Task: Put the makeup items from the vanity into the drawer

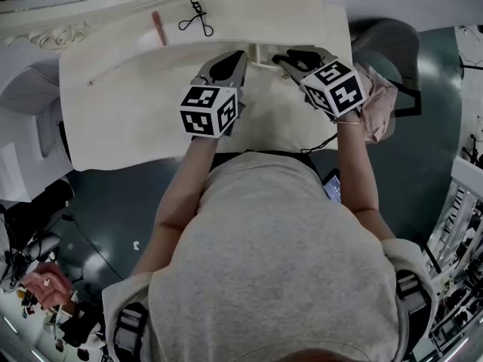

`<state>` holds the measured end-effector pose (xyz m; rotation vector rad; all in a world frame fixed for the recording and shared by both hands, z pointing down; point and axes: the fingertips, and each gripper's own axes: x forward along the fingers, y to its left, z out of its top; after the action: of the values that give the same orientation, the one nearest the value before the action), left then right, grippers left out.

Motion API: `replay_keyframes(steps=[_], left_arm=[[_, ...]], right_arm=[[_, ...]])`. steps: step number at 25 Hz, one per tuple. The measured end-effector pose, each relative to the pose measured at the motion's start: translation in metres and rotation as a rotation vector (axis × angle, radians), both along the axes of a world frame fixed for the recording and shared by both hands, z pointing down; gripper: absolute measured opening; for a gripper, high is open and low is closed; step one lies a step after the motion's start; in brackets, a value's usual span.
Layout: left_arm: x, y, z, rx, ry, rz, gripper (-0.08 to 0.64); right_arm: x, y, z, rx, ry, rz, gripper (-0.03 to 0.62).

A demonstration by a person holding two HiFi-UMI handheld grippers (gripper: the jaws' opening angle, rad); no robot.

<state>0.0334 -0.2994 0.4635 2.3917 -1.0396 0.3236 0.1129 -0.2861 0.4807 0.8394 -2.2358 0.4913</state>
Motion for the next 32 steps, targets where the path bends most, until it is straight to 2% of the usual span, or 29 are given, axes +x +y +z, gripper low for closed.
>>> replay_keyframes(steps=[7,18,32], left_arm=[[-0.004,-0.001,-0.001,0.003,0.007,-0.015,0.009],[0.000,0.004,-0.002,0.007,0.004,0.006,0.009],[0.002,0.010,-0.007,0.012,0.004,0.031,0.009]], right_arm=[[0.016,-0.006,0.007,-0.033,0.007,0.052,0.106],[0.021,-0.005,0.007,-0.060,-0.016,0.053,0.107],[0.019,0.004,-0.001,-0.022,-0.004,0.035,0.138]])
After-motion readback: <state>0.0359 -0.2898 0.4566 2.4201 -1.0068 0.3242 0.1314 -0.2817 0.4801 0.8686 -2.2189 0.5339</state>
